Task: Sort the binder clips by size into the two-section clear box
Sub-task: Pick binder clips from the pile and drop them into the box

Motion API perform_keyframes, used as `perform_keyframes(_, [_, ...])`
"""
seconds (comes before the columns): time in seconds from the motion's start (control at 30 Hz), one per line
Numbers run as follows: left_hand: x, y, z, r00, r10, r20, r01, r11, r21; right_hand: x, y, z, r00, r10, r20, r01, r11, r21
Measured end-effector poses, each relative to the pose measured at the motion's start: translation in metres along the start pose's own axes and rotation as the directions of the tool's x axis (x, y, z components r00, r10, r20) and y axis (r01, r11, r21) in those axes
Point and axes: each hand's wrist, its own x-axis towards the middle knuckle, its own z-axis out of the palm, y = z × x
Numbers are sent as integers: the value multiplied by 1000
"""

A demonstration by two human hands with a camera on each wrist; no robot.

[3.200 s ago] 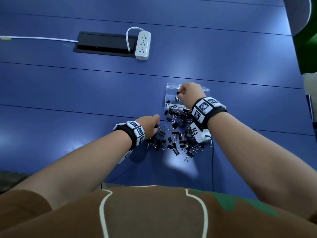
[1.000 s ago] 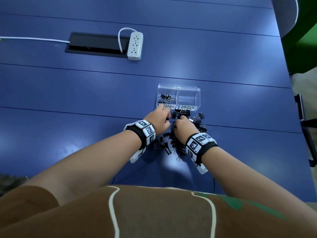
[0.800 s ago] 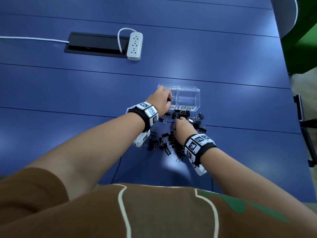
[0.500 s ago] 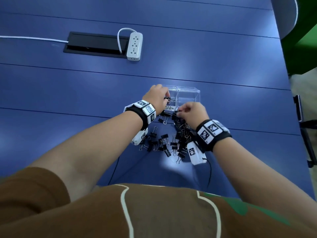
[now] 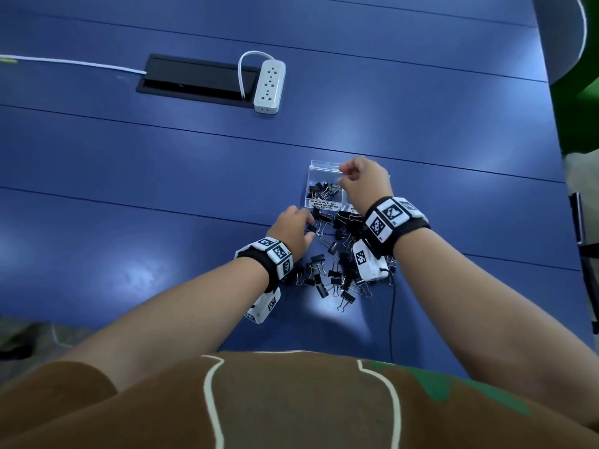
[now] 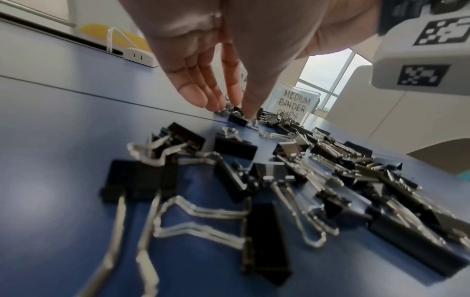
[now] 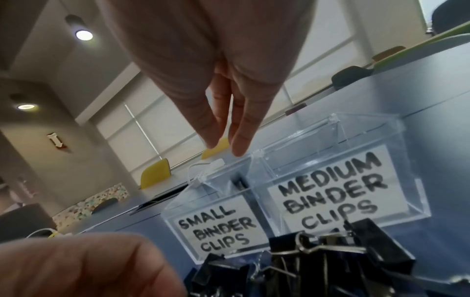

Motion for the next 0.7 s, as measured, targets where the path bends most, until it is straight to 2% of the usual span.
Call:
perform_keyframes(0.1, [2,0,2,1000,-8,13,8,999,33,-17,6,3,998,-43,49,46,997,-64])
perform_keyframes(0.2, [5,0,2,999,-30,22,29,998,48,-38,17,13,968,-27,248,107,943,-315])
perform_keyframes(0.27, [6,1,2,999,-36,33,34,998,50,-49,31,21,948,-15,316,150,901,-406])
perform_keyframes(0.4, [4,-1,1,999,-6,32,5,999,51,-66,56,25,960,58,273,67,901,-429])
perform_keyframes(0.5, [3,-2,-1,999,5,42,-6,999,36,-69,59,23,974,54,219,37,919,-393])
perform_keyframes(0.63, [3,0,-3,998,5,55,-5,1000,2,-62,54,29,977,-73,202,139,932,-336])
perform_keyframes(0.7, [2,0,-4,999,-19,47,20,999,-32,-59,52,33,970,-95,226,171,923,-346])
